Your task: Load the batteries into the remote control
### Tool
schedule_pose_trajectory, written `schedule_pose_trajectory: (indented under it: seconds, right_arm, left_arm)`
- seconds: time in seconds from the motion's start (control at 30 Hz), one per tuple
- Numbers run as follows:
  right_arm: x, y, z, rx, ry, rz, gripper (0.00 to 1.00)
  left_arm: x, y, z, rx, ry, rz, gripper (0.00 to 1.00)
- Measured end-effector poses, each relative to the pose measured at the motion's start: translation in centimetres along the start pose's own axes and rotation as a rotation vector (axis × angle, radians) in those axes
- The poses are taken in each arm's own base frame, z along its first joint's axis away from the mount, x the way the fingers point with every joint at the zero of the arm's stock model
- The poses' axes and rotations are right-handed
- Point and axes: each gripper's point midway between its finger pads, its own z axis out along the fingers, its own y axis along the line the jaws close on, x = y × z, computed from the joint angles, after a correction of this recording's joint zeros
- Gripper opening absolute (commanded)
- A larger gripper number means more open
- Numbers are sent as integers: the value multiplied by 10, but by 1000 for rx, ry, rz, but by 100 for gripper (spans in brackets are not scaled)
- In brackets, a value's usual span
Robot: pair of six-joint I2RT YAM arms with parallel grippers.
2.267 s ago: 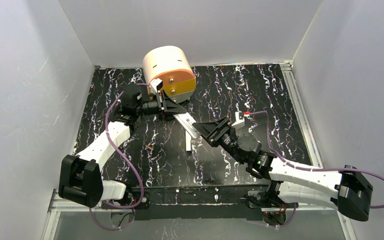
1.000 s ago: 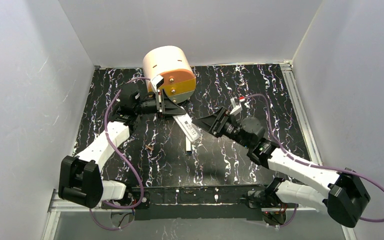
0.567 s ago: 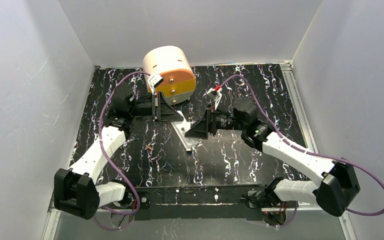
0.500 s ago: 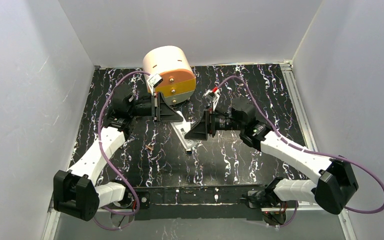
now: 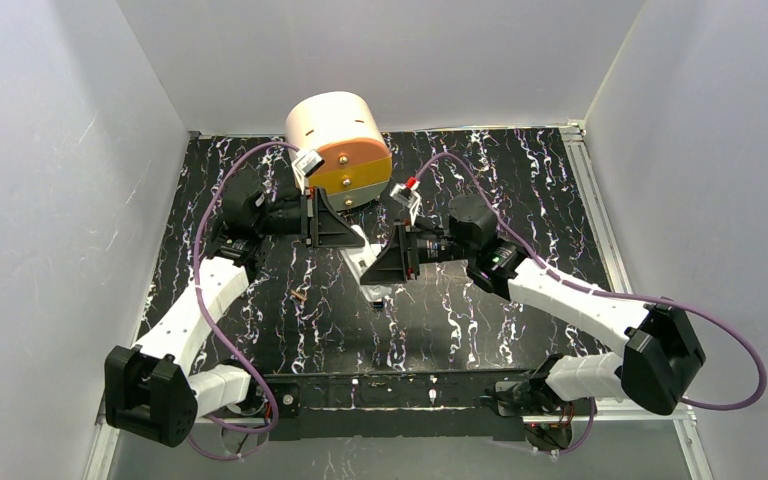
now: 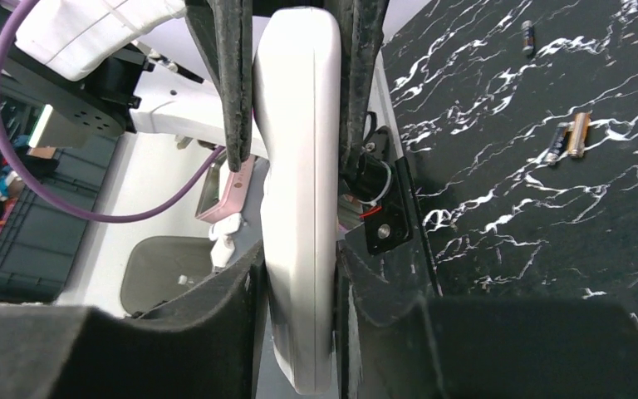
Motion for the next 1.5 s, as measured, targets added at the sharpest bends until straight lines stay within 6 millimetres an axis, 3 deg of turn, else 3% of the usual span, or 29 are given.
schedule_pose_trajectory:
  seconds: [0.07, 0.13, 0.3, 0.53, 0.7, 0.73, 0.77, 0.87, 1.03, 1.2, 1.37, 1.5]
  right_arm:
    - [0, 2, 2, -18, 4, 11, 27]
    - [1, 4, 4, -34, 12, 27, 23]
    - [-4, -2, 6, -9, -15, 34, 15]
    - [-11, -24, 7, 106, -75, 59, 12]
    - [-12, -56, -3, 282, -119, 91, 12]
    - [-13, -62, -8, 321, -132, 97, 12]
    - [-16, -72, -16, 380, -154, 110, 12]
    - [-25, -108, -48, 570, -226, 161, 12]
    - [-22, -178, -114, 922, -288, 256, 12]
    - [-13, -239, -181, 1298, -214, 273, 12]
    - [-9, -268, -228, 1591, -46, 166, 12]
    - [-6, -281, -254, 1747, 106, 91, 14]
  left_arm:
    - [0, 1, 0, -2, -2, -2, 12]
    - [0, 1, -1, -5, -7, -2, 30]
    - [-4, 5, 0, -33, -50, -18, 62]
    - [-9, 26, 1, -121, -141, -49, 77]
    - [-9, 69, -8, -333, -212, -103, 85]
    - [-8, 81, -12, -401, -226, -111, 91]
    - [-6, 91, -18, -467, -236, -113, 98]
    - [2, 109, -37, -622, -259, -94, 98]
    - [11, 110, -65, -789, -284, -8, 98]
    - [21, 119, -81, -890, -270, 3, 98]
    - [26, 125, -88, -935, -255, 7, 99]
    - [28, 128, -91, -955, -249, 10, 98]
